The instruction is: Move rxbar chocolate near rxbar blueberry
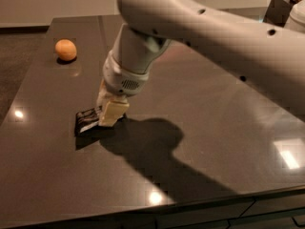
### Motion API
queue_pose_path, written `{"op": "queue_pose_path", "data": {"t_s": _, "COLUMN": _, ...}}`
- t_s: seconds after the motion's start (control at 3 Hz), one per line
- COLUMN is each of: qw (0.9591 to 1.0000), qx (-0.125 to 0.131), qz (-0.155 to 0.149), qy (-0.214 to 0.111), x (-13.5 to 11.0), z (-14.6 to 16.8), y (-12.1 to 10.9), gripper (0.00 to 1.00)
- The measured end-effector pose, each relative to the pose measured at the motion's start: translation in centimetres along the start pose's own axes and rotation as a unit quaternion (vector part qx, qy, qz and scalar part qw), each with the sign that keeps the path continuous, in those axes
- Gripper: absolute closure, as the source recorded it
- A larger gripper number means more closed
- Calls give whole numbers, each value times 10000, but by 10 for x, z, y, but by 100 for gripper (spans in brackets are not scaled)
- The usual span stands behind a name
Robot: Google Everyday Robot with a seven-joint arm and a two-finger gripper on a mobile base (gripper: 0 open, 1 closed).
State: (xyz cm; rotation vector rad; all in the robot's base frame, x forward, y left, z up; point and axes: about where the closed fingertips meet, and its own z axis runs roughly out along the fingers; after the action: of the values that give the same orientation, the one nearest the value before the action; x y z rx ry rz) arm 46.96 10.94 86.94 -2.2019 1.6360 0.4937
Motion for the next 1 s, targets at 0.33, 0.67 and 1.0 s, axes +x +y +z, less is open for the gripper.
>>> {"op": "queue_pose_path", "data": {"t_s": 0.33, "qw": 9980, "qx": 378, "qz": 506, "qy": 2, "x": 28, "z": -26, "y": -40, "gripper": 100}}
{"op": "queue_pose_path", "data": {"t_s": 0.67, "qw": 9918, "qx": 793, "qz": 999, "qy": 47, "x": 58, "z": -47, "y": -80, "gripper": 100}}
{"op": "queue_pose_path", "data": {"t_s": 1.0, "qw": 9825, "qx": 1165, "qz": 1439, "qy": 216, "x": 94, "z": -62, "y": -121, "gripper": 100}}
